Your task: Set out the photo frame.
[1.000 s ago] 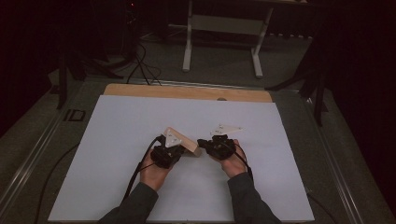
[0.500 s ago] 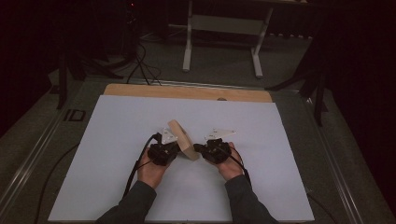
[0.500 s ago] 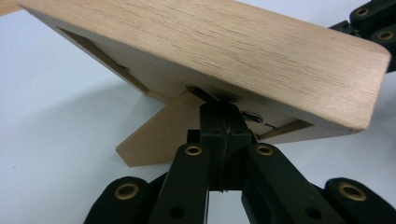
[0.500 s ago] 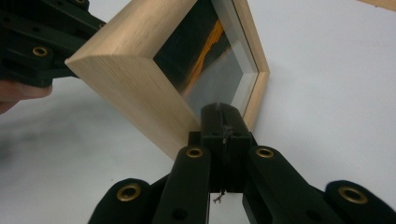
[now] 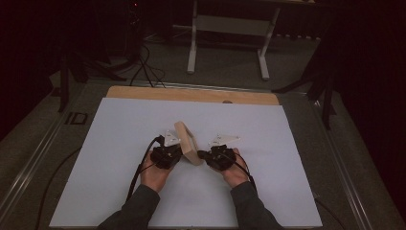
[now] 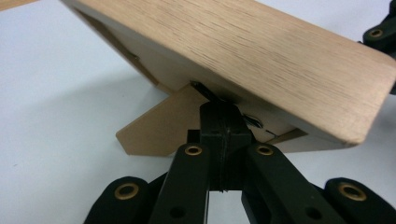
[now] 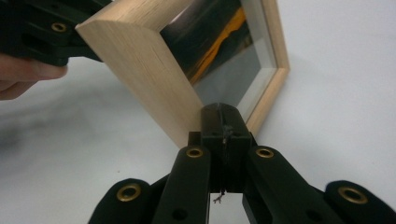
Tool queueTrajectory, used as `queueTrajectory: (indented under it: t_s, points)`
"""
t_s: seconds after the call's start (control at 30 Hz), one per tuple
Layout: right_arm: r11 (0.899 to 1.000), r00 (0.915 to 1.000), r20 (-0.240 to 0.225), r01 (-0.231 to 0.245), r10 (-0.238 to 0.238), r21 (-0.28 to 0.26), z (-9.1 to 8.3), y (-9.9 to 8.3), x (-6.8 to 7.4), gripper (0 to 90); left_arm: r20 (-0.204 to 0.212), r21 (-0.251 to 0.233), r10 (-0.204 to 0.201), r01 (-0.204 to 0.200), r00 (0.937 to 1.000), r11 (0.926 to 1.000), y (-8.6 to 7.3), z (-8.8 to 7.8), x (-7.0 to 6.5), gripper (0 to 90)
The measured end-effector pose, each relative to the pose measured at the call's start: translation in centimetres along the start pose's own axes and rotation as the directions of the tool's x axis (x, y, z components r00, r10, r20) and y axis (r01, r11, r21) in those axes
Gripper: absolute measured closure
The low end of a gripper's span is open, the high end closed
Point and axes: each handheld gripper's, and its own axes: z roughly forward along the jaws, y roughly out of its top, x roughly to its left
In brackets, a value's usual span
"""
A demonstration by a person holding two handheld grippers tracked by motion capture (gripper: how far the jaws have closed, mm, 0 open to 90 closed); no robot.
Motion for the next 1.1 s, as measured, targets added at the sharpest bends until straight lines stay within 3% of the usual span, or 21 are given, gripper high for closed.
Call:
queueTrajectory:
  t_s: [0.83,1.1]
  points:
    - [1.000,0.9994,-0.025,0.023,-0.022,0.002,0.6,0.2,1.1,89.6,0.020,-0.006,-0.043,0.043,0.9989,0.9991,-0.2,0.1,1.2,89.1]
    - [0.999,0.9991,0.003,0.043,-0.043,0.010,0.3,0.1,1.1,82.7,-0.017,-0.009,-0.047,0.047,0.9988,0.9989,-0.8,-0.4,1.7,77.1]
